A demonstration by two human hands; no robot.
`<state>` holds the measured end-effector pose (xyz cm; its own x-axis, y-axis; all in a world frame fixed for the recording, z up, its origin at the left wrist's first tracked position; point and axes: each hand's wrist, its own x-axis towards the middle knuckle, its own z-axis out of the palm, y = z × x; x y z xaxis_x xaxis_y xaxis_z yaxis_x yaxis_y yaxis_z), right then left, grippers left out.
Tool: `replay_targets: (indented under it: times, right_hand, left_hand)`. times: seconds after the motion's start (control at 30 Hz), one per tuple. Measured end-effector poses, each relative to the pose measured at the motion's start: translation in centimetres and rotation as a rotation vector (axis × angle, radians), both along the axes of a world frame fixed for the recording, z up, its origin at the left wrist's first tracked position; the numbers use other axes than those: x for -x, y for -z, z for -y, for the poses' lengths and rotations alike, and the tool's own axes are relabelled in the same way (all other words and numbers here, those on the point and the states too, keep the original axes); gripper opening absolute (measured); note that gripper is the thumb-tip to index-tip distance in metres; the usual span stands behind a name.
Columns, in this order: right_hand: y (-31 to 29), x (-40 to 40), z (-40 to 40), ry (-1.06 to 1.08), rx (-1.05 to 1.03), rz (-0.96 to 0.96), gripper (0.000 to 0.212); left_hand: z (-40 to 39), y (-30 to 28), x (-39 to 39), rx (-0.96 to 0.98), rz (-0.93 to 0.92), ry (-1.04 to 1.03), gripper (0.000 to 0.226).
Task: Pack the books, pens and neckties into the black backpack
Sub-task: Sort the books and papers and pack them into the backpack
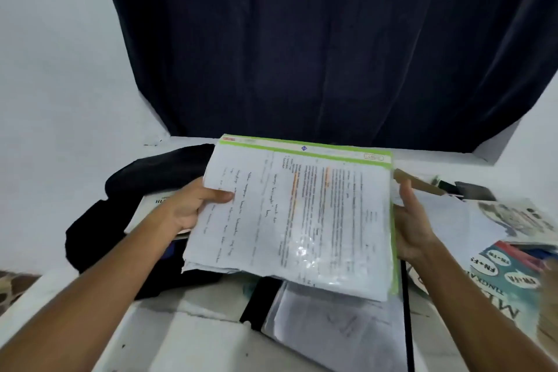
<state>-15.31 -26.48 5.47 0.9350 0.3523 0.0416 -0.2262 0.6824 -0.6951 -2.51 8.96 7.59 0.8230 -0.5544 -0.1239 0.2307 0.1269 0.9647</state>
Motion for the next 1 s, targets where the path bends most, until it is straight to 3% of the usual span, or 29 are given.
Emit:
replay_targets:
  times: [0.1,0.23,0.3,0.43,0.6,0.67,0.77,0.87,0.93,1.0]
  right_hand:
    - [0.1,-0.7,-2.7,0.061,0.288,0.035,0.080]
    - [-0.4,-1.2,-6.4,-0.135,0.618,0.078,0.084]
    - [-0.3,-1.5,-8.0,-0.202,0.696,0.056,0.077]
    - [0.9,-1.7,-10.8,-0.113,0.622,0.016,0.058]
    - [2.9,-2.4,-14.4,0.020,0.370,-0.127,0.093]
    - [3.8,-2.7,-16.2,0.048,0.323,-0.166,0.099]
    - [5.1,-3.3,-18.6,0.098,0.236,-0.208,0.103]
    - [6.0,-3.7,-21.2,0.170,0.143,-0.261,0.091]
    - [6.6,-3.8,-22.6,0.239,0.109,-0.300,0.088]
    - [7.2,-4.0,-23.7,0.318,0.094,-0.354,0.100]
  left_hand:
    - [-3.2,0.0,1.2,-0.150,-0.018,-0.085,0.094]
    - [-6.1,0.8,1.8,-0.299,-0.054,-0.241,0.043]
    - [-7.3,1.4,1.5,-0.353,-0.065,-0.271,0.032]
    - [-9.5,1.5,0.1,-0.424,-0.064,-0.281,0.027]
    - [-12.2,0.6,-3.1,-0.492,-0.052,-0.179,0.037]
    - [-13.5,0.8,-4.8,-0.568,-0.008,-0.125,0.030]
    - [-15.1,2.0,-7.6,-0.787,0.208,-0.118,0.032]
    - [-16.9,3.4,-10.3,-0.903,0.582,-0.392,0.027]
    - [-17.8,3.8,-12.0,-0.976,0.794,-0.516,0.036]
    - [-18.5,4.3,-14.2,-1.081,0.887,-0.444,0.051]
